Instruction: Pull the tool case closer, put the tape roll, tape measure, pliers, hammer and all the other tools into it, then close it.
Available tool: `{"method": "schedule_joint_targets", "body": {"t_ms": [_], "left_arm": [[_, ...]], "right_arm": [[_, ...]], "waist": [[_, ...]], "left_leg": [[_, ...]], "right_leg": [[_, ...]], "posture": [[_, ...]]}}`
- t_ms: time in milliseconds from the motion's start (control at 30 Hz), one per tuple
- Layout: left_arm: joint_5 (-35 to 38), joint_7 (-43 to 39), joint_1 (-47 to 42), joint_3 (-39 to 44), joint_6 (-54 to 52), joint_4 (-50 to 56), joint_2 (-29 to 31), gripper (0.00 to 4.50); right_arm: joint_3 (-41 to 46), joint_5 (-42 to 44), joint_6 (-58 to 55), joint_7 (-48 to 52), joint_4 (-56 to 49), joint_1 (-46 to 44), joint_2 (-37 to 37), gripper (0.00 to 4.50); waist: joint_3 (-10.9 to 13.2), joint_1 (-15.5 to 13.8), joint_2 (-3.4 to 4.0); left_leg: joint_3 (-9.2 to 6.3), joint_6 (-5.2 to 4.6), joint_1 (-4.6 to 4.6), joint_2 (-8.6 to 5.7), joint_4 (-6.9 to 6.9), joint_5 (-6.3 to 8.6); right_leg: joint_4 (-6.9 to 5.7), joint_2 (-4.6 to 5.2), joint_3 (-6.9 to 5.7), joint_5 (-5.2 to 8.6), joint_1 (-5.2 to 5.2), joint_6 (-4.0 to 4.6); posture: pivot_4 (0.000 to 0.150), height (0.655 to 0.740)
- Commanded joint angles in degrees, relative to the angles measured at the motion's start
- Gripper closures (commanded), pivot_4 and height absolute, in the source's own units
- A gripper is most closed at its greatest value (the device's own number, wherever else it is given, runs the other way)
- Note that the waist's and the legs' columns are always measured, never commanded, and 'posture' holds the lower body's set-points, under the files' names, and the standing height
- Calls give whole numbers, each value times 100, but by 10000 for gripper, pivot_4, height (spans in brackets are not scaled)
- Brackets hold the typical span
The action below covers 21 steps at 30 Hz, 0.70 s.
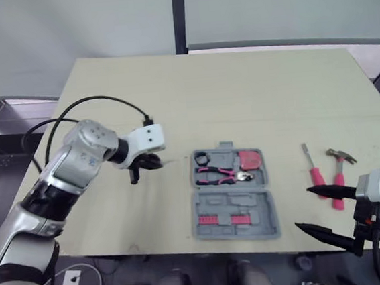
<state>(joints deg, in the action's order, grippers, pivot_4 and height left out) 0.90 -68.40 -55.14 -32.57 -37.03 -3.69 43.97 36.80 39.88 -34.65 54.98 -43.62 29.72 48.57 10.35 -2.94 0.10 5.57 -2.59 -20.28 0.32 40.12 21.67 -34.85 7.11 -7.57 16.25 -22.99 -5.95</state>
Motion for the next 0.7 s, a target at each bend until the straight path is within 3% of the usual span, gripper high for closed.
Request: {"method": "schedule_joint_targets", "body": {"t_ms": [33,333,700], "left_arm": [[-178,-660,-495,-466,-159,-215,-441,44886],[-507,-712,-1171,-1145,-921,-855,-1939,44886],[-1193,-589,-1236,-1629,-368,-1469,-2559,44886]], "right_arm": [[-152,-94,141,-113,-162,112,-178,0],[-141,-443,382,-230,-295,556,-554,0],[-286,-674,573,-282,-179,596,-695,0]], "waist": [[1,3,0],[4,4,-6],[4,18,-6]], "left_leg": [[0,0,0,1,0,0],[-4,-4,-2,6,6,-2],[-6,-5,-2,17,8,-1]], "right_leg": [[0,-2,1,0,0,-1],[-1,-7,7,-1,0,-5],[0,-12,23,0,-1,-3]], "posture": [[1500,7400],[1500,7400],[1500,7400]]}}
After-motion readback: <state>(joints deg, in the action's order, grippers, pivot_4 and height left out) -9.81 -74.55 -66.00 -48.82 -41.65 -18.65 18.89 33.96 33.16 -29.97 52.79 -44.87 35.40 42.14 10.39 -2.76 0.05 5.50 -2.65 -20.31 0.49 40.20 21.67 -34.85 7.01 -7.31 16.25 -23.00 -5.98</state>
